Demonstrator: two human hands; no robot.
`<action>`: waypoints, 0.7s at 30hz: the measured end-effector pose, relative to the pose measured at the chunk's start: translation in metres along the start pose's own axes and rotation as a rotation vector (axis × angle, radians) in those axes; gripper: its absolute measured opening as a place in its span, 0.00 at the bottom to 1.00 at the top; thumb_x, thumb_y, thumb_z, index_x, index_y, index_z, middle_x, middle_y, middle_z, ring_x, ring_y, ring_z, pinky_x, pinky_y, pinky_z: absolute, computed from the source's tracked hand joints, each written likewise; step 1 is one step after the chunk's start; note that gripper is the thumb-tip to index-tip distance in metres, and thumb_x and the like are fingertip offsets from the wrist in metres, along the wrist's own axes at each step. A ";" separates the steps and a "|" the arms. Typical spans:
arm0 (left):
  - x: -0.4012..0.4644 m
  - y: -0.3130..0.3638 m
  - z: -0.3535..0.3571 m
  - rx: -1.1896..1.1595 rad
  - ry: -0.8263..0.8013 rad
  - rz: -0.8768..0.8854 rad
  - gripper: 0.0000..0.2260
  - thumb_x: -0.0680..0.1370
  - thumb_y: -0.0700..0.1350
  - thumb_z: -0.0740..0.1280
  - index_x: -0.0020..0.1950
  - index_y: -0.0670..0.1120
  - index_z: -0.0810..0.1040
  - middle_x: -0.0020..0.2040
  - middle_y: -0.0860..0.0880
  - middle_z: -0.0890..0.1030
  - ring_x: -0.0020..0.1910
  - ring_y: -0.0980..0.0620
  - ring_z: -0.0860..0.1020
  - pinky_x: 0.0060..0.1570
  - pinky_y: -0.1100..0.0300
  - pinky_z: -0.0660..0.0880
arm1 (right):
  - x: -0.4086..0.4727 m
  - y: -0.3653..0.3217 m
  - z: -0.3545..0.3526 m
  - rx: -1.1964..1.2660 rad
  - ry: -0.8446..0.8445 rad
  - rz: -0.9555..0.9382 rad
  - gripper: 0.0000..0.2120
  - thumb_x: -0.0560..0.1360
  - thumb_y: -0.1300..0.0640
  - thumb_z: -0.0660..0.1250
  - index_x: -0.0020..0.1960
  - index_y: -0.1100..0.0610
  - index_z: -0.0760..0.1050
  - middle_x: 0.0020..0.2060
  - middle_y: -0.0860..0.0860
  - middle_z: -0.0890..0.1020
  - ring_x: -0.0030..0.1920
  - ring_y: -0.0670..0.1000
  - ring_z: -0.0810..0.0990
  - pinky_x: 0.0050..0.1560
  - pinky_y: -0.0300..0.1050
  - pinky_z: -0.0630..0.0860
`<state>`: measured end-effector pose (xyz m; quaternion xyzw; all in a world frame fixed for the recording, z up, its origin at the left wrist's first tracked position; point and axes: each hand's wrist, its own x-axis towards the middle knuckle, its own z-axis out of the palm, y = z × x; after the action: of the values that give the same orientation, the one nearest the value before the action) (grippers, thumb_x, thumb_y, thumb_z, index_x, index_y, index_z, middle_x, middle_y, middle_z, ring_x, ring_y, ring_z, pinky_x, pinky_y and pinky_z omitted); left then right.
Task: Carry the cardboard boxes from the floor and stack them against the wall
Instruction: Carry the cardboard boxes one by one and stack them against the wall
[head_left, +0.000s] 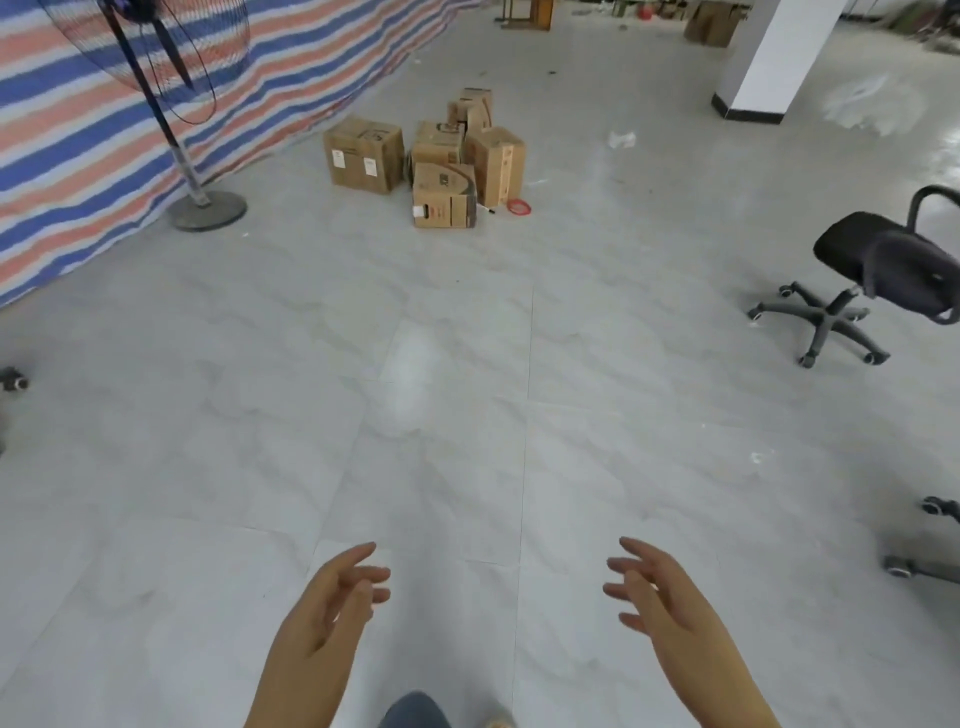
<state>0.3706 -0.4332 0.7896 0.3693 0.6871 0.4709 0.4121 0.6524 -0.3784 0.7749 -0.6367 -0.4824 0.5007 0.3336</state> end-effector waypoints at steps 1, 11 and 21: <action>0.013 0.003 0.005 -0.004 0.005 -0.017 0.15 0.79 0.31 0.60 0.53 0.50 0.79 0.44 0.47 0.84 0.42 0.55 0.82 0.45 0.65 0.78 | 0.014 -0.002 0.000 -0.005 -0.016 0.018 0.13 0.79 0.61 0.60 0.58 0.46 0.74 0.50 0.45 0.82 0.47 0.42 0.83 0.49 0.44 0.78; 0.203 0.031 0.047 0.054 -0.016 -0.075 0.15 0.79 0.34 0.59 0.53 0.53 0.78 0.45 0.49 0.84 0.44 0.55 0.82 0.48 0.61 0.76 | 0.185 -0.046 0.022 -0.001 0.021 0.075 0.12 0.80 0.58 0.60 0.59 0.44 0.72 0.51 0.45 0.81 0.48 0.41 0.82 0.49 0.43 0.78; 0.405 0.119 0.057 0.069 -0.039 0.022 0.14 0.79 0.36 0.60 0.57 0.52 0.77 0.48 0.54 0.83 0.46 0.58 0.82 0.55 0.51 0.74 | 0.370 -0.150 0.063 -0.024 0.038 -0.009 0.13 0.80 0.58 0.59 0.58 0.42 0.71 0.51 0.43 0.81 0.48 0.40 0.82 0.47 0.41 0.78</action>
<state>0.2793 -0.0168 0.8021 0.4001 0.6906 0.4442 0.4071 0.5626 0.0158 0.7765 -0.6478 -0.4847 0.4811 0.3375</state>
